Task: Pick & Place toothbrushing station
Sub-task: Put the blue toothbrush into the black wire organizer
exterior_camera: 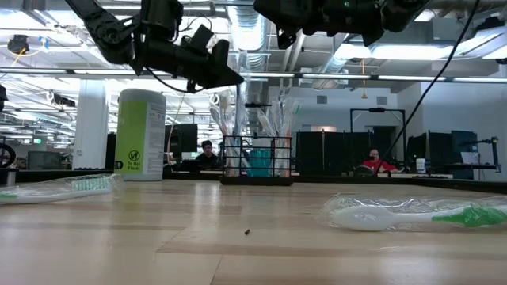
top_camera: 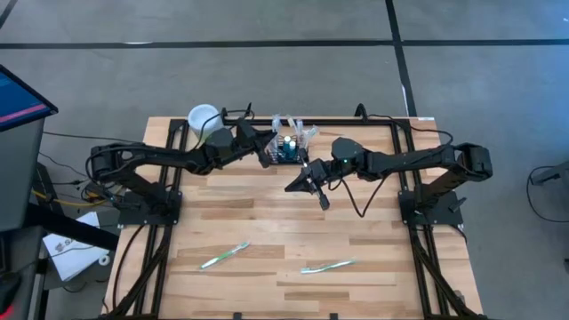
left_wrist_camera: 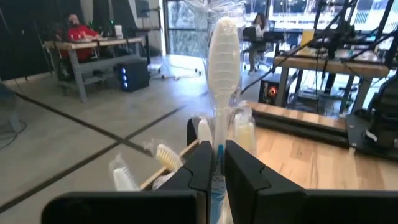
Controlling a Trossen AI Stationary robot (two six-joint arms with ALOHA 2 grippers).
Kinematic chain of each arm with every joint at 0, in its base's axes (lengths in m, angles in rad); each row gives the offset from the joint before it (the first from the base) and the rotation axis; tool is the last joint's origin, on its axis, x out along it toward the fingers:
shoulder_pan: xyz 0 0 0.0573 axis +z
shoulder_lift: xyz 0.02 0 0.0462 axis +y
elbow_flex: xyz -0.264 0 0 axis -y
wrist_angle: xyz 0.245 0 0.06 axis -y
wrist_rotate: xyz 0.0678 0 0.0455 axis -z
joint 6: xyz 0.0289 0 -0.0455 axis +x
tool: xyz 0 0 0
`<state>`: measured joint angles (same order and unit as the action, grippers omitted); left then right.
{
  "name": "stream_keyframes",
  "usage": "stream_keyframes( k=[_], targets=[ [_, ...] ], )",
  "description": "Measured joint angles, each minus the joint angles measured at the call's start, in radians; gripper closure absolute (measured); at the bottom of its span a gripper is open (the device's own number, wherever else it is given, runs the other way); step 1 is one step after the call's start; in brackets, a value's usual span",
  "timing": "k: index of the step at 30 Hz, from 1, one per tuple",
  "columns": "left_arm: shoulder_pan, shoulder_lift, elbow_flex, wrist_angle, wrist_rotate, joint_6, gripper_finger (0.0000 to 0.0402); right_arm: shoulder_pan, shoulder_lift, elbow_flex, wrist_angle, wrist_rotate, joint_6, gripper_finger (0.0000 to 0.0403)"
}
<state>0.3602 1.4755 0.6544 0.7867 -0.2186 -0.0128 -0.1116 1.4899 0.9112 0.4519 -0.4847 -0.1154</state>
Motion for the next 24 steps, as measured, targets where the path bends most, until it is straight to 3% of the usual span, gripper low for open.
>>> stream_keyframes(
  k=[6,24],
  targets=[
    [-0.001,0.091,0.0,0.032,-0.056,-0.003,0.0386,0.0,0.0,0.0,-0.006,0.0,0.0,0.0403],
    [-0.014,0.106,-0.025,0.049,-0.096,-0.053,0.0386,0.0,0.0,0.0,-0.037,0.0,0.0,0.0403]
  ],
)
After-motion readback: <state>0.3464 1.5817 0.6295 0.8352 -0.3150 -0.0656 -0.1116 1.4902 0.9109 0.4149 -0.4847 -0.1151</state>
